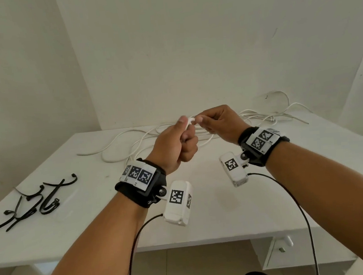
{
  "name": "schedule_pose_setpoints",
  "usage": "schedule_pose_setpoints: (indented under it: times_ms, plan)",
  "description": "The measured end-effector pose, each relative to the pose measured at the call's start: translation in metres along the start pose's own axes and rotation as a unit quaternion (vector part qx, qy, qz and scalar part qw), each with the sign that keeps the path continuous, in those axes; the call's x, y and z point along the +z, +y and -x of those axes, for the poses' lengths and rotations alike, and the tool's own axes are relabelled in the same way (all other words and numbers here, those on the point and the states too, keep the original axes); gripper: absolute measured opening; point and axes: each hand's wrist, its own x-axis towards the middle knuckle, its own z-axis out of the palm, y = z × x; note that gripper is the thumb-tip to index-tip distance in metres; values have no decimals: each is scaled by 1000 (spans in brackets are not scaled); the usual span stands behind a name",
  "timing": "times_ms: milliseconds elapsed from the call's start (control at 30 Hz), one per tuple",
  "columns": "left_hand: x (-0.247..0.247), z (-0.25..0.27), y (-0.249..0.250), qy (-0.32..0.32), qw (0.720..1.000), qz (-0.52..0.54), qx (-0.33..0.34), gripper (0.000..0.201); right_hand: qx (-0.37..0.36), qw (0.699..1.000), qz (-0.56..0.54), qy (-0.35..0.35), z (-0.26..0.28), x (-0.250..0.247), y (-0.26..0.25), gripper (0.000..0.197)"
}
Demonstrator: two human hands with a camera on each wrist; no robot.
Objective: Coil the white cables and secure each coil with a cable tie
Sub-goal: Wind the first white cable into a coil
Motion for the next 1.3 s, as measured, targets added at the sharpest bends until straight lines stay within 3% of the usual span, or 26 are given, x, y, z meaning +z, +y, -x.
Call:
schedule_pose_setpoints:
  times_ms: [100, 233, 467, 567, 667, 800, 900, 1033, 1200, 1300]
  plan:
    - [1, -2, 11, -6, 998, 37, 48, 48, -4, 1000, -16, -16, 4, 14, 8, 36]
    - [-1, -15, 16, 24, 993, 46, 104, 36, 17, 995, 78, -52, 16, 29, 15, 46]
    - [-1, -34, 4, 107, 983, 107, 100, 33, 37, 975, 194, -97, 26, 38, 14, 36]
    - [-4, -41, -5, 162, 979, 24, 120, 34, 52, 963, 234, -120, 27, 39, 16, 24]
    - [-10, -43, -16, 203, 965, -109, 127, 33, 55, 949, 271, -149, 29, 43, 16, 29]
    - [-26, -45, -24, 243, 948, -190, 82, 29, 41, 929, 308, -201, 36, 49, 13, 36]
    - [-38, -45, -32, 217, 931, -292, 43, 29, 28, 925, 312, -216, 38, 49, 11, 34]
    - [-44, -38, -39, 136, 906, -401, -7, 31, 9, 918, 331, -217, 33, 43, 3, 27]
    - [-40, -26, -40, 75, 895, -439, -22, 34, 4, 918, 344, -198, 28, 25, -12, 19]
    - [-34, -23, -39, 48, 907, -419, -7, 30, -9, 921, 340, -192, 25, 17, -20, 16]
